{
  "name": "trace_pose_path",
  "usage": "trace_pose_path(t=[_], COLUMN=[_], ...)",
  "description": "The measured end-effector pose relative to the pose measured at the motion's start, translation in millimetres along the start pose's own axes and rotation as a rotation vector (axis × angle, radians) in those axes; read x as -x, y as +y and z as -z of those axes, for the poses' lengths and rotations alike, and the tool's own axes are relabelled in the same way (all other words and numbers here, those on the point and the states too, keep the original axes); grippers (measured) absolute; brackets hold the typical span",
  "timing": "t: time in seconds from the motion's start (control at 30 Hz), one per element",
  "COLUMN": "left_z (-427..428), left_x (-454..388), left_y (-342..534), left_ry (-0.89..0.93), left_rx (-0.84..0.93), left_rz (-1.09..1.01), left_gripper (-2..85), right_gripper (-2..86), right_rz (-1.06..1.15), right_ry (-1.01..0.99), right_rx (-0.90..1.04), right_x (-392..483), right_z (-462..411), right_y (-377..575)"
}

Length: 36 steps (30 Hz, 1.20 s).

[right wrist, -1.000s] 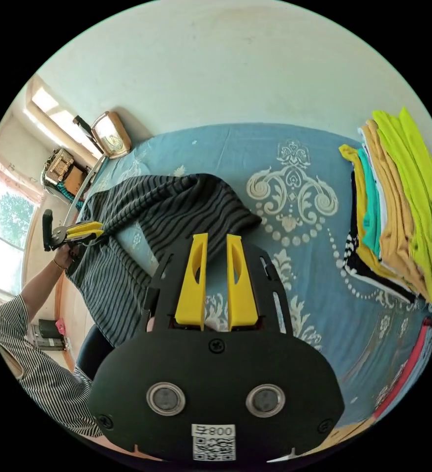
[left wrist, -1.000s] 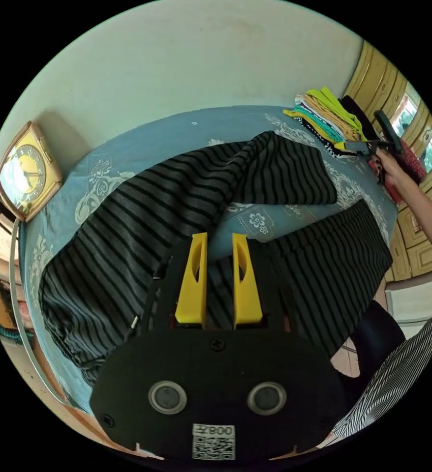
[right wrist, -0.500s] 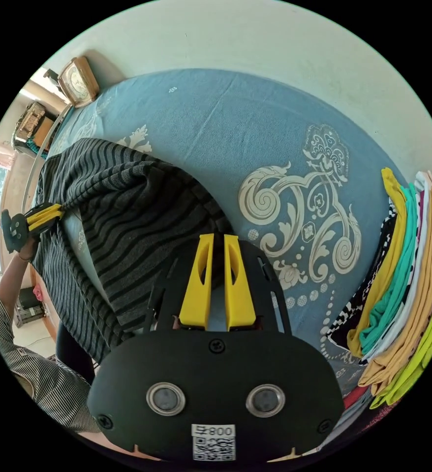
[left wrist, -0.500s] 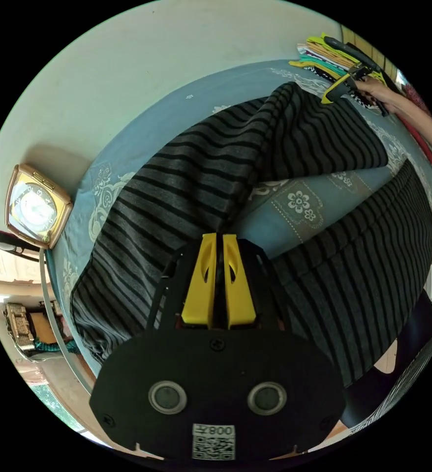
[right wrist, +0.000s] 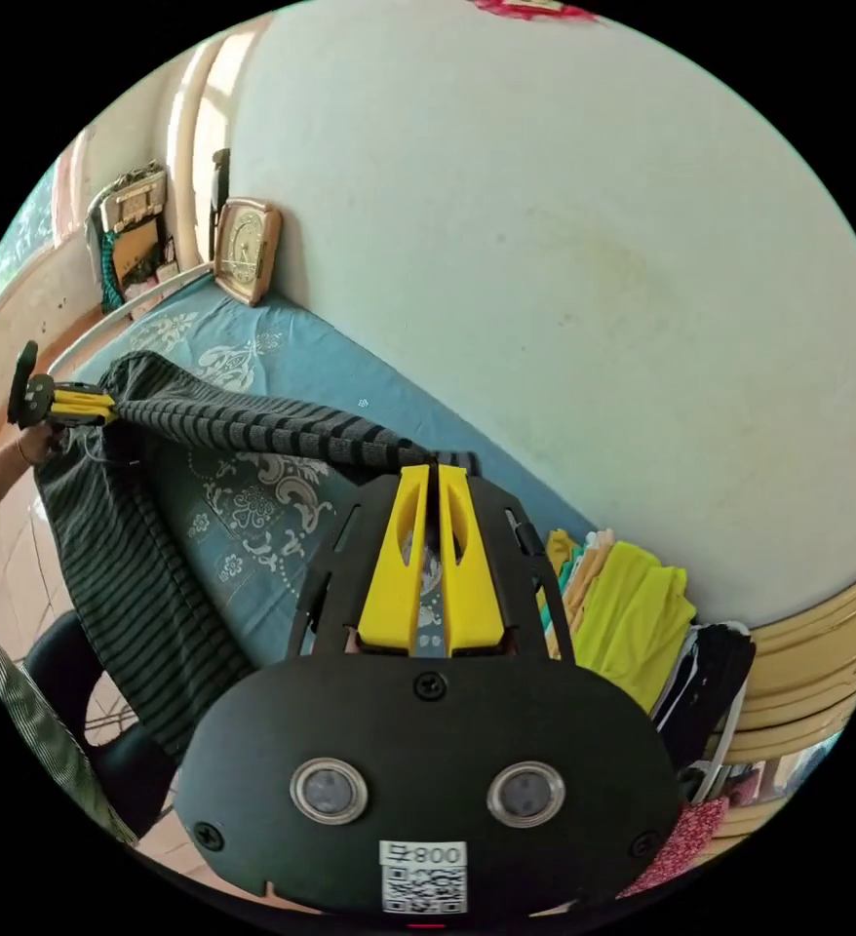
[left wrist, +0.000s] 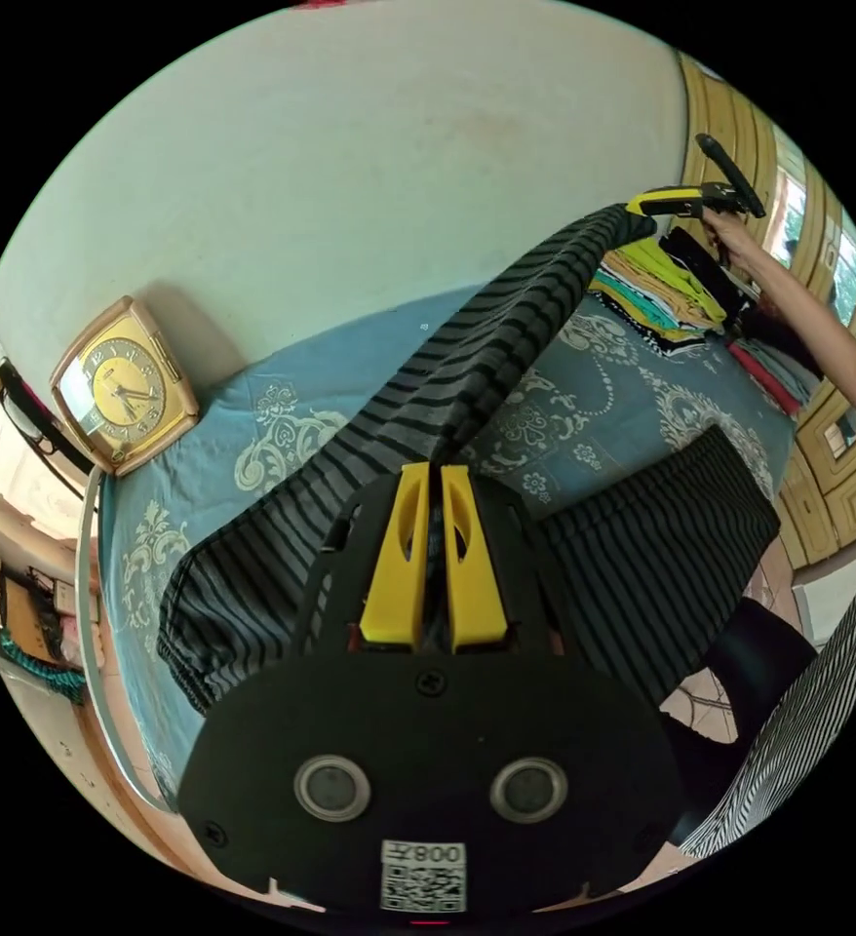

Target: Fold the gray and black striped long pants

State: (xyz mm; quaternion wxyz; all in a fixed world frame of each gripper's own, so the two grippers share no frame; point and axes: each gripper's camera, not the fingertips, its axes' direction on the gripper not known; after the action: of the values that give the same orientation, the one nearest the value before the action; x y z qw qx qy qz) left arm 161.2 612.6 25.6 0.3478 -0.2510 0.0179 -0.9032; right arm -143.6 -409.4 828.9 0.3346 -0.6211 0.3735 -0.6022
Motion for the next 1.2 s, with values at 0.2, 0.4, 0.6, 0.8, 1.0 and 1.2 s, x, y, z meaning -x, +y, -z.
trace_pose_path(t=[0.2, 0.4, 0.6, 0.8, 1.0, 1.2], left_z=[-58.8, -103.5, -61.1, -36.0, -45.2, -105.9], left_x=[-22.8, -18.5, 39.7, 120.0, 216.6, 296.4], left_y=[33.2, 48.2, 62.6, 101.0, 122.6, 108.0], left_ry=[0.063, 0.026, 0.113, 0.095, 0.033, -0.046], left_rx=[0.169, 0.311, 0.128, 0.024, 0.025, 0.183], left_rz=[-0.119, -0.154, 0.005, 0.262, 0.484, 0.628], left_gripper=[1.7, 2.0, 1.1, 0.7, 0.3, 0.2], right_gripper=[1.1, 0.3, 1.1, 2.7, 2.6, 0.8], right_rz=[0.007, -0.387, -0.41, -0.415, -0.32, -0.155], right_ry=[-0.002, -0.201, -0.312, -0.304, -0.39, -0.377], right_rx=[0.091, 0.436, 0.219, 0.284, 0.247, 0.28], right_x=[13.9, -32.3, -42.3, -51.3, -18.4, 43.3], right_z=[-37.3, -165.6, -145.5, -177.7, -201.3, -248.3], right_y=[95.9, 202.1, 192.8, 163.5, 126.5, 63.4])
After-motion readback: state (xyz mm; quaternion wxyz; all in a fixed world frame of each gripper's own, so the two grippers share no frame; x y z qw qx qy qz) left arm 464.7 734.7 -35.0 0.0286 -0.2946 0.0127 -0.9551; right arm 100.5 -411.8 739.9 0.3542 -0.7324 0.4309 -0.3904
